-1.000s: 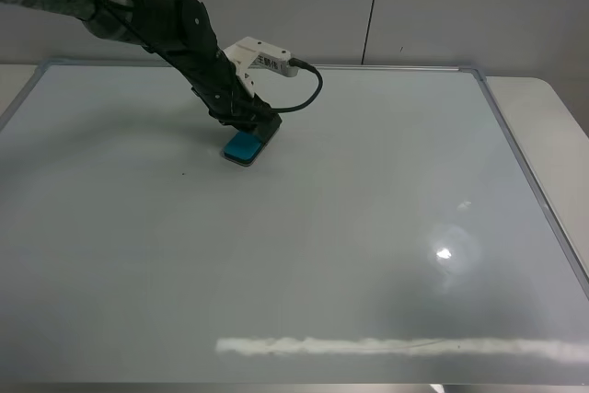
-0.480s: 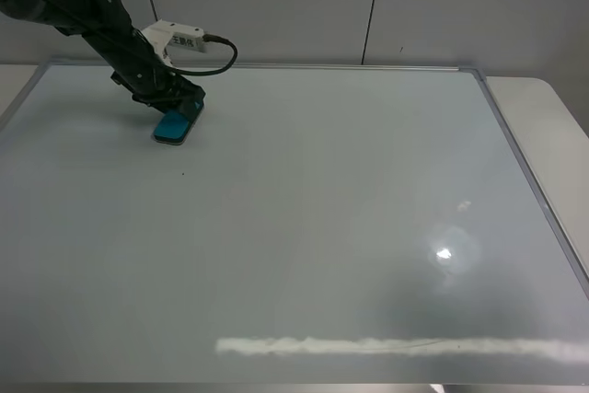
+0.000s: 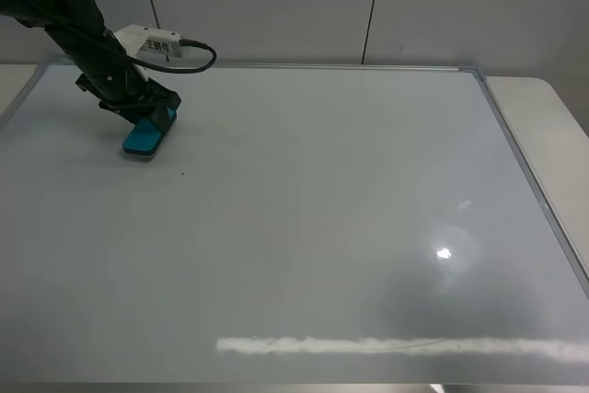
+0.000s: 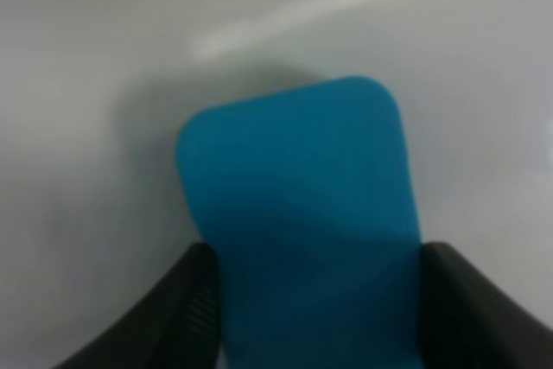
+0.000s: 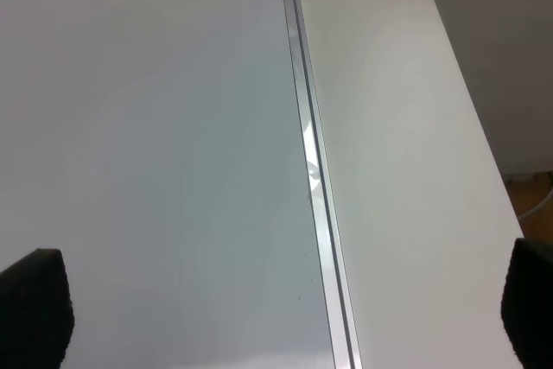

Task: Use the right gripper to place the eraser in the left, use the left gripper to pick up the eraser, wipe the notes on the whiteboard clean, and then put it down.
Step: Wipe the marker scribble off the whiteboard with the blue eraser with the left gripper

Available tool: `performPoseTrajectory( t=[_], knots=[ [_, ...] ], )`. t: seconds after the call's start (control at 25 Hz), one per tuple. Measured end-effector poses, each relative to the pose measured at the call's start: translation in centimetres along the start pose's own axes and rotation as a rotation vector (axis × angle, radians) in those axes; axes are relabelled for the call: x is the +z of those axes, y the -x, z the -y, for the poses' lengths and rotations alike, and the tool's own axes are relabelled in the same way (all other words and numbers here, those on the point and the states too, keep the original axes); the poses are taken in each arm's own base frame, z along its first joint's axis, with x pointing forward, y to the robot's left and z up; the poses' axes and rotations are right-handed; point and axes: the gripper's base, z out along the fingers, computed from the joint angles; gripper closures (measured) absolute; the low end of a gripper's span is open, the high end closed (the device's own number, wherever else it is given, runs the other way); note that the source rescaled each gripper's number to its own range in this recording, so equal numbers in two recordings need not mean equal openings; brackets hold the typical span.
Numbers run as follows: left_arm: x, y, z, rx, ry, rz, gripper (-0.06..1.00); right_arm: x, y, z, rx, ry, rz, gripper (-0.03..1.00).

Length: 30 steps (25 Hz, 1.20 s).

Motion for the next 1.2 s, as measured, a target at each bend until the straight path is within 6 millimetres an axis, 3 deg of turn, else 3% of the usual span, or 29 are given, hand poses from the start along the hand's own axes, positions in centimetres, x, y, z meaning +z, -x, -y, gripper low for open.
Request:
performPoseTrajectory(
  t=[0.16,0.36,0.76,0.88,1.0,1.2],
  knots=[
    [0.6,-3.3,0.4,-0.056,0.009,0.000,0.94,0.0,0.0,0.0,0.000,0.000,0.000,-0.03],
    [1.0,-5.2,2.2,-0.074,0.012,0.085,0.94,0.0,0.0,0.0,0.000,0.000,0.000,-0.03],
    [1.4,-6.2,12.0,0.012,-0.124,0.105,0.94,0.0,0.0,0.0,0.000,0.000,0.000,-0.03],
    [1.5,-6.7,13.9,0.040,-0.148,0.103,0.94,0.0,0.0,0.0,0.000,0.000,0.000,-0.03],
    [1.5,-6.8,14.0,0.046,-0.146,0.104,0.94,0.0,0.0,0.0,0.000,0.000,0.000,-0.03],
    [1.5,-6.7,11.7,0.018,-0.124,0.065,0.94,0.0,0.0,0.0,0.000,0.000,0.000,-0.03]
  ],
)
